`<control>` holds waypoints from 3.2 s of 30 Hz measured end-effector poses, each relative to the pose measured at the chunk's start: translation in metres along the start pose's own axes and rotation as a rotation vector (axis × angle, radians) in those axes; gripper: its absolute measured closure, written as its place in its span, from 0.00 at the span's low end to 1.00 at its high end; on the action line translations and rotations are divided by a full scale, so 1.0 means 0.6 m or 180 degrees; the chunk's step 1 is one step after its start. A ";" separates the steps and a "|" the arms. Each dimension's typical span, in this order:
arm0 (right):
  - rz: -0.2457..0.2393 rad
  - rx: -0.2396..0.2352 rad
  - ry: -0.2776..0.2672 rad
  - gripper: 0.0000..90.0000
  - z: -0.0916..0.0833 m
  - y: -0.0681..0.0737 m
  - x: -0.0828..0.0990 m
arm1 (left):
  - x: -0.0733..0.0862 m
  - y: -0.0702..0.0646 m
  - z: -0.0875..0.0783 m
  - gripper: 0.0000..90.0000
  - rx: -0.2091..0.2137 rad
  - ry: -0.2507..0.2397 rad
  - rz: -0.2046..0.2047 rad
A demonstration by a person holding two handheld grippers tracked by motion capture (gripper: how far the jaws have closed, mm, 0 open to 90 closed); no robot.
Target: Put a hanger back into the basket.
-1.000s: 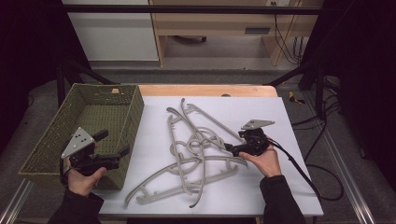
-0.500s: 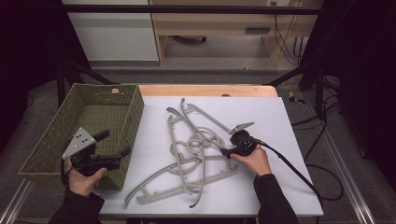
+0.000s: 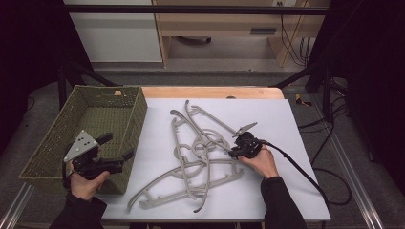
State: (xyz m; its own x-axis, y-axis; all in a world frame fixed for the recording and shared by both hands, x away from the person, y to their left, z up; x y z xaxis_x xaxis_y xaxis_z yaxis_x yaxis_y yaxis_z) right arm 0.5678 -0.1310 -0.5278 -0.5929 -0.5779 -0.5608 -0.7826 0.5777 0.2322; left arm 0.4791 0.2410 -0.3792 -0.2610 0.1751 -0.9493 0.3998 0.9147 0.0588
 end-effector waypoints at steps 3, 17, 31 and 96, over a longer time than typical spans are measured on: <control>-0.0088 -0.0102 -0.0055 0.86 -0.004 0.005 -0.005 | 0.000 0.000 0.000 0.06 0.0002 -0.0004 0.0001; -0.0206 -0.0056 -0.0499 0.91 -0.067 0.018 -0.028 | -0.002 -0.003 -0.002 0.06 0.0005 -0.0003 0.0046; -0.0356 -0.0184 -0.0946 0.92 -0.150 0.061 -0.048 | -0.007 -0.014 -0.006 0.06 0.0045 -0.0034 0.0107; -0.1153 -0.1610 -0.0381 0.91 -0.138 0.256 -0.044 | 0.050 -0.158 0.082 0.70 0.0723 0.0698 0.2302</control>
State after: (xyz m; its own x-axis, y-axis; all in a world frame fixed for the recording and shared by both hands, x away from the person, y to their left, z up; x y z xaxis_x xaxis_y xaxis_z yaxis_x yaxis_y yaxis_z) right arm 0.4476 -0.0745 -0.4116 -0.2711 -0.6004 -0.7523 -0.9399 -0.0035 0.3415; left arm 0.4764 0.1417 -0.4285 -0.0254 0.7876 -0.6156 0.7000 0.4536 0.5515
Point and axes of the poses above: each handheld gripper's, and its own axes: z roughly forward along the jaws, x roughly out of its underside, y roughly to its left, the point moved 8 cm from there along z, roughly forward along the jaws, and after that the axes turned 12 degrees about -x, right-handed, at the moved point
